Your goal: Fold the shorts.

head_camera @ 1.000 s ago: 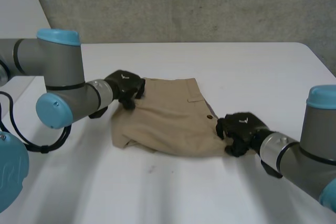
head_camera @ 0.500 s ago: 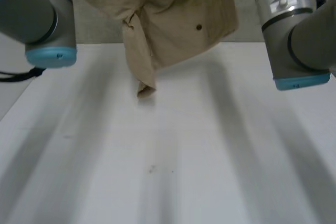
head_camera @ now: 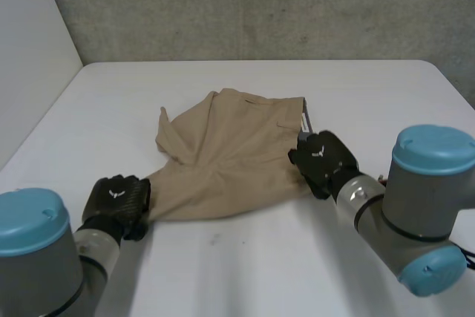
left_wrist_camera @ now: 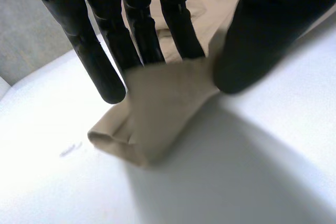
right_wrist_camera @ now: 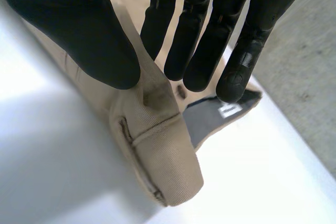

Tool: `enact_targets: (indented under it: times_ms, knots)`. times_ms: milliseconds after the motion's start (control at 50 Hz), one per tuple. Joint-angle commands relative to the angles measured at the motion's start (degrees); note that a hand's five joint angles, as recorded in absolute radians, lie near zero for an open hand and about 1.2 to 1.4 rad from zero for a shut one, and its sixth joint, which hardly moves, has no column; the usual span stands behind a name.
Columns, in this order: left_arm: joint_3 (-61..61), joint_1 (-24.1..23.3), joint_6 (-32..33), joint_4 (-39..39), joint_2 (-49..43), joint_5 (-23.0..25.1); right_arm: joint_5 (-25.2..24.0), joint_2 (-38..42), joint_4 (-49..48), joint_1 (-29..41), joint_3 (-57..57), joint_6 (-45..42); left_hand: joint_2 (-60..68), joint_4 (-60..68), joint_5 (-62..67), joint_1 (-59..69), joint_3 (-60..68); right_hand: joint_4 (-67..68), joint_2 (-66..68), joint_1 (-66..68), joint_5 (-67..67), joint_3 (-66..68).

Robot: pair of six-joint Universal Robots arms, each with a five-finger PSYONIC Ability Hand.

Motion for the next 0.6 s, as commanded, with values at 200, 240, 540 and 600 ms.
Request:
enact_targets:
  times_ms: [200, 240, 540, 600]
  knots:
    - [8.05, 1.93, 0.08, -9.66, 16.81, 8.04, -3.38, -2.78, -1.68, -0.25, 8.06, -0.75, -31.72, -32.13, -32.76, -31.45, -31.76, 11.69, 12.42, 24.19, 13.68, 12.45]
    - [10.06, 2.81, 0.08, -9.92, 14.63, 10.93, -3.56, -3.22, -2.47, -0.16, 8.77, -0.83, -31.56, -31.96, -32.6, -31.28, -31.59, 11.69, 12.42, 24.19, 13.68, 12.45]
    - [28.96, 7.03, 0.43, -21.16, -12.45, 15.69, -8.04, -7.79, -6.25, -0.69, 13.6, -1.54, -16.92, -17.33, -17.96, -16.65, -16.96, 11.69, 12.42, 24.19, 13.68, 12.45]
    - [31.96, 7.65, 0.52, -24.15, -16.15, 15.69, -8.13, -7.96, -6.25, -0.95, 14.22, -1.89, -16.58, -16.99, -17.62, -16.31, -16.62, 11.69, 12.42, 24.19, 13.68, 12.45]
